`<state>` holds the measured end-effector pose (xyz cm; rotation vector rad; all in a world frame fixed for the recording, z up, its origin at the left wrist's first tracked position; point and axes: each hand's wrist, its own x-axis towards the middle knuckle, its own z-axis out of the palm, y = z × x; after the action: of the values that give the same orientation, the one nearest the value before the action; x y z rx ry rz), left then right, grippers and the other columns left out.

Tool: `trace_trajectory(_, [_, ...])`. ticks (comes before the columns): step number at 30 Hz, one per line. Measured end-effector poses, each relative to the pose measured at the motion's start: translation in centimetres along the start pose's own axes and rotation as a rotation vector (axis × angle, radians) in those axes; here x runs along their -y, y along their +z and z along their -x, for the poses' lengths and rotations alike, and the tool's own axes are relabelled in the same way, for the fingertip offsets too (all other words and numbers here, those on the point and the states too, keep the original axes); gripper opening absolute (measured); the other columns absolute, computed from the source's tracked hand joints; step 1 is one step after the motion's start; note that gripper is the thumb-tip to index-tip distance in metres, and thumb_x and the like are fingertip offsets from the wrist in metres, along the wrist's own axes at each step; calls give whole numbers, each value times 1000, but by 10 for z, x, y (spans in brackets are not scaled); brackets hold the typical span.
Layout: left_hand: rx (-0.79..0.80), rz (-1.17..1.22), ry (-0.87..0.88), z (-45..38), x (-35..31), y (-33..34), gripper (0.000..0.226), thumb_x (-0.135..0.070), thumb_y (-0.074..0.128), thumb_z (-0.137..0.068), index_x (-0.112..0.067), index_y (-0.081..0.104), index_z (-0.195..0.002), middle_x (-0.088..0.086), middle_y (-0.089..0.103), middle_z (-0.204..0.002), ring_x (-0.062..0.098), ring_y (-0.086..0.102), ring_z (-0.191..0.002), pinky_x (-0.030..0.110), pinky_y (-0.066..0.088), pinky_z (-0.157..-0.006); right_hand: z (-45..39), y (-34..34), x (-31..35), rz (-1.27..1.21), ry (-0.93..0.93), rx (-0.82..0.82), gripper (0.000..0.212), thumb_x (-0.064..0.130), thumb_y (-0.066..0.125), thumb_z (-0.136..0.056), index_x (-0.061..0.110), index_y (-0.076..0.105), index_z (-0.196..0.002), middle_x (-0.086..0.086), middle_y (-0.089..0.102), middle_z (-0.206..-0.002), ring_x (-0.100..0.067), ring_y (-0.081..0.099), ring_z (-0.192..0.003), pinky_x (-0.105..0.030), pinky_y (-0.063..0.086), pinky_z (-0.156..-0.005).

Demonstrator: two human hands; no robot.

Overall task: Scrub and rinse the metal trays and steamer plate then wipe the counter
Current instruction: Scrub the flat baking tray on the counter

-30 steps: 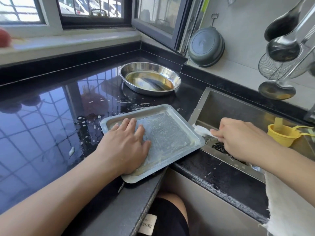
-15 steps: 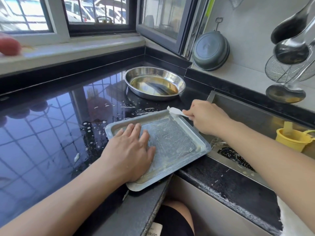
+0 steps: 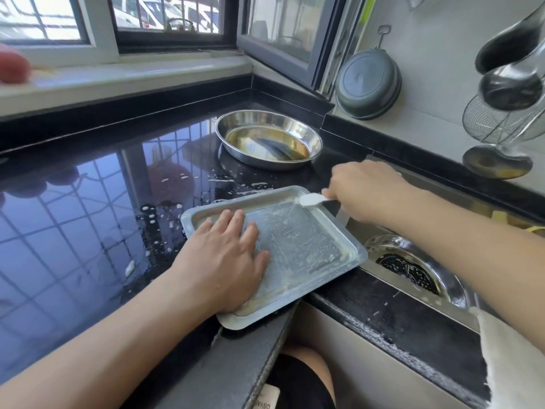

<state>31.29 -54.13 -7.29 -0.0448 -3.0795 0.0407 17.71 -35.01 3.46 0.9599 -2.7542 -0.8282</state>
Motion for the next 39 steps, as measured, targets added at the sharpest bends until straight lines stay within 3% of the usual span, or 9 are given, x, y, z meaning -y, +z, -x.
trace_trajectory(4, [19, 8, -18, -2, 1, 1, 73, -59, 5, -95, -17, 38, -146, 12, 34, -161, 30, 28, -151, 47, 29, -121, -33, 4, 3, 153, -149, -134, 29, 17, 54, -102, 29, 68, -124, 0, 49, -98, -31, 61, -85, -37, 37, -60])
trace_trajectory(9, [23, 7, -7, 0, 0, 0, 74, -60, 3, -93, -20, 37, -145, 11, 30, -164, 28, 25, -153, 47, 28, -121, -6, 10, -21, 114, -211, -17, 36, 24, 42, -108, 35, 55, -140, 2, 49, -107, -28, 52, -80, -38, 40, -65])
trace_trajectory(15, [45, 40, -50, -1, -2, 1, 70, -59, 5, -98, -21, 32, -149, 11, 22, -168, 27, 16, -157, 49, 26, -122, 78, 38, -32, -166, -41, 91, 30, 39, 39, -106, 29, 67, -113, 10, 50, -93, -22, 57, -76, -39, 50, -69])
trace_trajectory(17, [60, 37, -61, -1, -4, 1, 62, -58, 14, -104, -21, 30, -151, 11, 17, -170, 26, 12, -158, 49, 24, -122, 103, 49, -34, -243, 21, 128, 33, 44, 38, -104, 32, 66, -115, 10, 55, -91, -24, 60, -80, -40, 52, -71])
trace_trajectory(21, [81, 31, -80, 0, -6, -2, 64, -57, 11, -104, -21, 28, -154, 10, 14, -171, 24, 9, -158, 51, 23, -122, 119, 50, -35, -430, 56, 202, 32, 39, 47, -104, 57, 59, -128, 15, 56, -90, -22, 61, -94, -36, 51, -78])
trace_trajectory(24, [95, 30, -88, 0, -7, -4, 63, -57, 15, -105, -20, 27, -155, 10, 13, -171, 25, 9, -158, 51, 23, -123, 124, 57, -29, -493, 115, 146, 35, 37, 47, -105, 54, 58, -133, 18, 44, -85, -24, 59, -101, -33, 43, -78])
trace_trajectory(28, [88, 28, -85, 0, -8, -6, 65, -56, 11, -104, -19, 28, -155, 9, 14, -171, 24, 11, -157, 51, 25, -122, 139, 62, -16, -573, 131, 126, 36, 33, 48, -105, 50, 57, -135, 7, 60, -99, -23, 56, -101, -34, 45, -82])
trace_trajectory(32, [95, 46, -79, 2, -8, -8, 64, -54, 10, -104, -19, 28, -154, 9, 13, -171, 25, 11, -158, 53, 25, -123, 128, 72, -15, -563, 272, 73, 36, 34, 45, -105, 49, 57, -136, 11, 47, -94, -24, 56, -96, -36, 48, -79])
trace_trajectory(39, [93, 64, -89, 0, -9, -5, 63, -55, 14, -104, -19, 28, -154, 10, 13, -171, 26, 9, -159, 54, 23, -123, 161, 66, 9, -373, 258, 21, 38, 30, 44, -104, 43, 53, -138, 8, 52, -100, -24, 59, -95, -36, 52, -76])
